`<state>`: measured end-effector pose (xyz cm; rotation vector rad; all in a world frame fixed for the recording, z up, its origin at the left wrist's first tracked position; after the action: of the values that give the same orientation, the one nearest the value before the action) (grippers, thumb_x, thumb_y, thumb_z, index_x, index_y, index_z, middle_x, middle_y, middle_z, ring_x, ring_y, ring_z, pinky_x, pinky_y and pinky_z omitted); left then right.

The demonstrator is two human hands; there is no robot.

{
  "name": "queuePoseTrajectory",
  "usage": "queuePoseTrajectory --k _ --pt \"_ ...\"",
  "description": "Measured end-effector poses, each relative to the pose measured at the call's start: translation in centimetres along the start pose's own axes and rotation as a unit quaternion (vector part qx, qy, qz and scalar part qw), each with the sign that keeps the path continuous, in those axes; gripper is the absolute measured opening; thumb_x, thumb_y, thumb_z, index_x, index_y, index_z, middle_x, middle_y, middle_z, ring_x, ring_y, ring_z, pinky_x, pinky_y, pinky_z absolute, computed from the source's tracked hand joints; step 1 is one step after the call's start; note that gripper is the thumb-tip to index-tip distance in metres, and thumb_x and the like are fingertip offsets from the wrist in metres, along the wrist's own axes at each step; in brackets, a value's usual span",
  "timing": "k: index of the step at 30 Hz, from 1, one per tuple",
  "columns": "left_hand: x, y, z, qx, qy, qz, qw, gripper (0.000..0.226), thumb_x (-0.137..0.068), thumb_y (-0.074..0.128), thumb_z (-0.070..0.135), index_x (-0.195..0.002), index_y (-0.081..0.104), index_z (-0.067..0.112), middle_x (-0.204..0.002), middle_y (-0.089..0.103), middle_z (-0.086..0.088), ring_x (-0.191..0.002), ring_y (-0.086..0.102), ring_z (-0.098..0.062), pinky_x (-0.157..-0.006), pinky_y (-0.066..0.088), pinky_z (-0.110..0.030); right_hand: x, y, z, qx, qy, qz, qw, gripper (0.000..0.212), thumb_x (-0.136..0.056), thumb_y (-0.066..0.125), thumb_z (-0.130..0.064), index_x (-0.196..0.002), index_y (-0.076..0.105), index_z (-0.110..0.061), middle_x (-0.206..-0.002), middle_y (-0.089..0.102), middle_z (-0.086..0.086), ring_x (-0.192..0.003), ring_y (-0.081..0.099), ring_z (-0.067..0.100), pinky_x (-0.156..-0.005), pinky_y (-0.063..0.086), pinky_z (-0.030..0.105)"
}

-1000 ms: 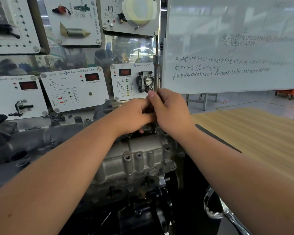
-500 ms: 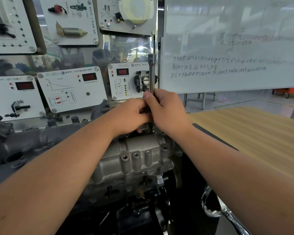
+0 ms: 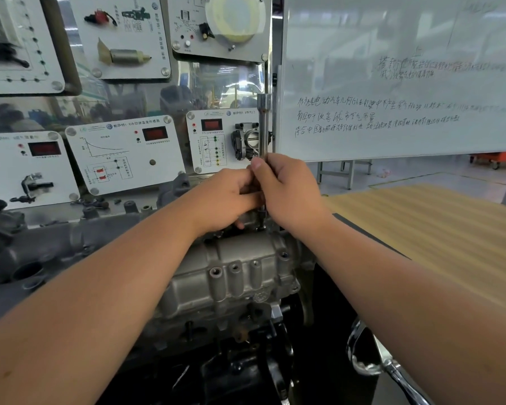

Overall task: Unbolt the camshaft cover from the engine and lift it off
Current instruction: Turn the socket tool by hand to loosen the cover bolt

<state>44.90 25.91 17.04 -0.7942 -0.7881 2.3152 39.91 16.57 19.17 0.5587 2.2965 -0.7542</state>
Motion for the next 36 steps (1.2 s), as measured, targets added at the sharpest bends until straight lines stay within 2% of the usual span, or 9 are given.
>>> queuePoseTrajectory --k 2,7,10,14,18,22,25,29,36 --pt "0.13 -0.23 0.19 -0.021 0.003 0.002 1.0 0.018 -0.1 0.06 0.012 -0.102 0.067 0.028 -0.089 0.076 0.0 -0.077 0.074 -0.03 -0.061 0.061 -0.037 0.11 0.34 -0.24 0.0 -0.005 -0.015 1.0 0.04 -0.105 0.049 -0.027 -0.067 0.045 -0.019 -0.058 0.044 -0.008 -0.054 0.041 0.003 -0.05 0.03 0.017" --pt "0.13 -0.48 0.41 -0.067 0.001 0.021 0.998 0.027 -0.095 0.058 0.014 -0.086 0.06 0.04 -0.071 0.072 0.012 -0.051 0.068 -0.015 -0.043 0.046 -0.016 0.27 0.36 -0.24 -0.039 0.006 -0.007 0.999 0.014 -0.098 0.063 -0.035 -0.091 0.058 -0.024 -0.081 0.066 -0.008 -0.078 0.063 0.006 -0.069 0.05 0.021" --pt "0.12 -0.41 0.5 -0.052 0.006 0.021 0.998 0.026 -0.097 0.06 0.015 -0.091 0.061 0.04 -0.083 0.074 0.012 -0.056 0.071 -0.011 -0.046 0.052 -0.019 0.18 0.03 -0.36 -0.007 -0.007 0.008 1.0 0.024 -0.1 0.06 -0.031 -0.084 0.059 -0.014 -0.074 0.062 0.0 -0.071 0.058 0.013 -0.062 0.045 0.024" --pt "0.09 -0.05 0.25 -0.026 0.003 0.0 1.0 0.016 -0.1 0.061 0.013 -0.105 0.068 0.026 -0.105 0.076 -0.009 -0.085 0.074 -0.033 -0.063 0.063 -0.036 0.13 0.31 -0.41 0.011 -0.008 -0.01 1.0 0.038 -0.105 0.05 -0.026 -0.069 0.046 -0.015 -0.061 0.045 -0.004 -0.059 0.042 0.01 -0.054 0.031 0.023" --pt "0.18 -0.48 0.5 -0.03 0.005 0.017 0.999 0.022 -0.097 0.063 0.012 -0.094 0.067 0.033 -0.09 0.077 0.0 -0.054 0.068 -0.014 -0.046 0.051 -0.02 0.19 0.43 -0.45 -0.001 -0.007 -0.011 1.0 0.032 -0.105 0.051 -0.029 -0.075 0.051 -0.015 -0.065 0.053 -0.002 -0.063 0.049 0.011 -0.059 0.037 0.031" --pt "0.07 -0.43 0.54 -0.045 -0.001 0.024 0.999 0.027 -0.093 0.066 0.016 -0.085 0.062 0.041 -0.077 0.074 0.003 -0.049 0.067 -0.011 -0.043 0.046 -0.015 0.27 0.02 -0.09 -0.049 0.008 0.015 0.999 0.017 -0.097 0.064 -0.034 -0.096 0.056 -0.02 -0.081 0.068 -0.001 -0.076 0.065 0.013 -0.065 0.051 0.026" --pt "0.05 -0.31 0.36 -0.019 -0.002 0.019 1.0 0.021 -0.095 0.066 0.015 -0.092 0.065 0.037 -0.089 0.075 0.001 -0.065 0.073 -0.021 -0.048 0.053 -0.02 0.34 -0.3 -0.55 0.005 -0.017 0.025 1.0 0.029 -0.101 0.058 -0.031 -0.081 0.057 -0.01 -0.069 0.059 0.002 -0.064 0.054 0.011 -0.058 0.041 0.027" --pt "0.2 0.01 0.23 0.005 0.002 0.0 1.0 0.014 -0.099 0.064 0.013 -0.103 0.07 0.025 -0.097 0.077 -0.005 -0.088 0.072 -0.036 -0.064 0.064 -0.036 0.28 0.03 -0.41 0.007 -0.001 -0.003 1.0 0.04 -0.105 0.049 -0.027 -0.066 0.045 -0.02 -0.059 0.045 -0.006 -0.057 0.042 0.006 -0.053 0.032 0.022" --pt "-0.1 -0.52 0.08 -0.061 -0.005 0.026 0.998 0.022 -0.093 0.064 0.017 -0.086 0.065 0.038 -0.081 0.076 0.004 -0.056 0.072 -0.02 -0.052 0.057 -0.027 0.51 0.08 -0.38 -0.039 0.015 0.002 0.999 0.023 -0.096 0.065 -0.035 -0.104 0.066 -0.013 -0.092 0.073 0.0 -0.088 0.069 0.013 -0.079 0.056 0.032"
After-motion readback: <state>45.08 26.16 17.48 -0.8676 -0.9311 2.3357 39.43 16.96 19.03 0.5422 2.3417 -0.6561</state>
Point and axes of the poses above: each hand's wrist, its own x-axis away from the middle knuckle, its own y-axis out of the palm, z = x × y, the point moved 9 cm from there along -x, towards the middle knuckle
